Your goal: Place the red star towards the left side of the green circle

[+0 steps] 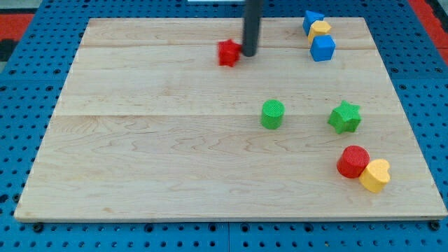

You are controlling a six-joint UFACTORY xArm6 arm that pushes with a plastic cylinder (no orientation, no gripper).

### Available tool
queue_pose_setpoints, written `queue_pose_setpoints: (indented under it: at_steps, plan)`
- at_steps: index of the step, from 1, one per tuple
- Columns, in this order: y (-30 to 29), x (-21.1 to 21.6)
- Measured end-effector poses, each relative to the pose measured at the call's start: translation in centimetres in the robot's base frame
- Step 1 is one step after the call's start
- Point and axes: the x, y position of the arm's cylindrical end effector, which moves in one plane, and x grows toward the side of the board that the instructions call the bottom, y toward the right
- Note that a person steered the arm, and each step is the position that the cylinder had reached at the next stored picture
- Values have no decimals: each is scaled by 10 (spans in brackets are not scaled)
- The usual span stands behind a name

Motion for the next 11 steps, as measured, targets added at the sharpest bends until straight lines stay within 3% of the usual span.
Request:
queue_pose_setpoints:
  at_steps: [1,2,3,4,5,6,7,8,9,10,11]
  plan:
    - [-77,-14]
    - [-92,-38]
    - [-134,11]
    - [-138,89]
    - [-145,56]
    - [-109,76]
    - [-82,151]
    - [-66,199]
    - [-111,150]
    - [-103,140]
    - [-73,155]
